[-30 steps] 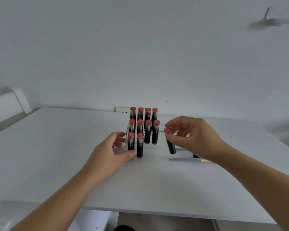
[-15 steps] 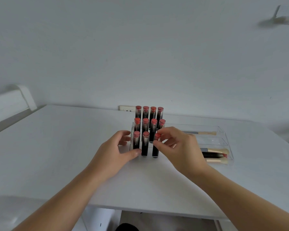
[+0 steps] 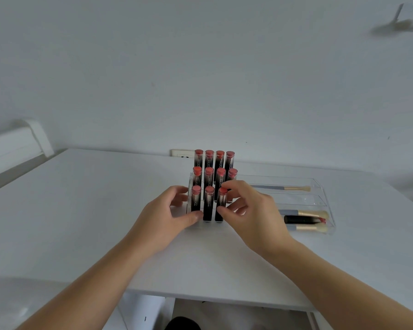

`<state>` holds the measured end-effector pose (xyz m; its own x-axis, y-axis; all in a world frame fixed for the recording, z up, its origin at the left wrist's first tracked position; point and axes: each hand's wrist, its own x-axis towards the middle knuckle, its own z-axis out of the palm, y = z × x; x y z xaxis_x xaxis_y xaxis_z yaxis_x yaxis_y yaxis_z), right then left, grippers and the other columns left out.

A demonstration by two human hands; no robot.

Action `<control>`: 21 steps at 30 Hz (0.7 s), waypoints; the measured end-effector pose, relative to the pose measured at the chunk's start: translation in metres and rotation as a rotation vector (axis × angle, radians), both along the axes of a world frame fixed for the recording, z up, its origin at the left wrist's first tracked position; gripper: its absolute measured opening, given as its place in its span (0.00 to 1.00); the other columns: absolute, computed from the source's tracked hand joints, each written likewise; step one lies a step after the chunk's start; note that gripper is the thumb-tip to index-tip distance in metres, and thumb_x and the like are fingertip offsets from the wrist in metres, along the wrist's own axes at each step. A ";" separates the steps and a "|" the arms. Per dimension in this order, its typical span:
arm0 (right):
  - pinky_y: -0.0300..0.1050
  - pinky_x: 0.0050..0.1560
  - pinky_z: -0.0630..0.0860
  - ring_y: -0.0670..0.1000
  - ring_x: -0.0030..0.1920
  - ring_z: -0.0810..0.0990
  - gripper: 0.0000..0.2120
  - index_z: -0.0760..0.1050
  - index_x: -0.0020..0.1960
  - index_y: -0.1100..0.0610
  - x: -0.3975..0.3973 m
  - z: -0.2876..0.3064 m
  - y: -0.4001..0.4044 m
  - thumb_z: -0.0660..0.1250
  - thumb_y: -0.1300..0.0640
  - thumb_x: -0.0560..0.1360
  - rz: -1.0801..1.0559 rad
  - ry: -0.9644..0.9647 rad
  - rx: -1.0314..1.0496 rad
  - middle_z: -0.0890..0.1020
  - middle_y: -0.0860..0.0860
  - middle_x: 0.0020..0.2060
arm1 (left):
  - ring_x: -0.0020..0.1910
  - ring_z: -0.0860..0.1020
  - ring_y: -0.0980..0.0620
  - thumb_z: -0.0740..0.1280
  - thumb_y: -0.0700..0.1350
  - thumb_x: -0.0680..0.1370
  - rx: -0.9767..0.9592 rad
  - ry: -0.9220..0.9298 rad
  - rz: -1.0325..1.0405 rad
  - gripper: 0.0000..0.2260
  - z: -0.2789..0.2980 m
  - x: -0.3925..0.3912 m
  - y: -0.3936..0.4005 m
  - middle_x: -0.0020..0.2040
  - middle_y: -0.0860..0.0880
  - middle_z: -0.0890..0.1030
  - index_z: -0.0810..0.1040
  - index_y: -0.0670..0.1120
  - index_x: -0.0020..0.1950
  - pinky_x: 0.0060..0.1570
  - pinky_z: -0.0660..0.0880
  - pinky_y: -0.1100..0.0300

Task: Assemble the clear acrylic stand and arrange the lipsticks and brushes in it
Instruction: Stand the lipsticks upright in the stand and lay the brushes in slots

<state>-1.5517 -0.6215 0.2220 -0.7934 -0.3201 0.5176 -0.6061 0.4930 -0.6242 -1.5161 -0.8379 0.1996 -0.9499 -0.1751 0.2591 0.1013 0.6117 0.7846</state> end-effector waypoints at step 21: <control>0.37 0.45 0.78 0.41 0.44 0.81 0.23 0.75 0.67 0.44 0.003 -0.003 0.002 0.73 0.57 0.74 -0.008 0.004 0.026 0.79 0.33 0.45 | 0.57 0.77 0.67 0.78 0.58 0.70 0.016 -0.020 0.005 0.22 0.000 -0.003 -0.002 0.55 0.63 0.80 0.78 0.57 0.61 0.52 0.70 0.66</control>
<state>-1.5486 -0.6200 0.2193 -0.7940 -0.3274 0.5123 -0.6046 0.5136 -0.6088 -1.5192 -0.8402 0.1994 -0.9539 -0.1838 0.2374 0.0826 0.5995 0.7961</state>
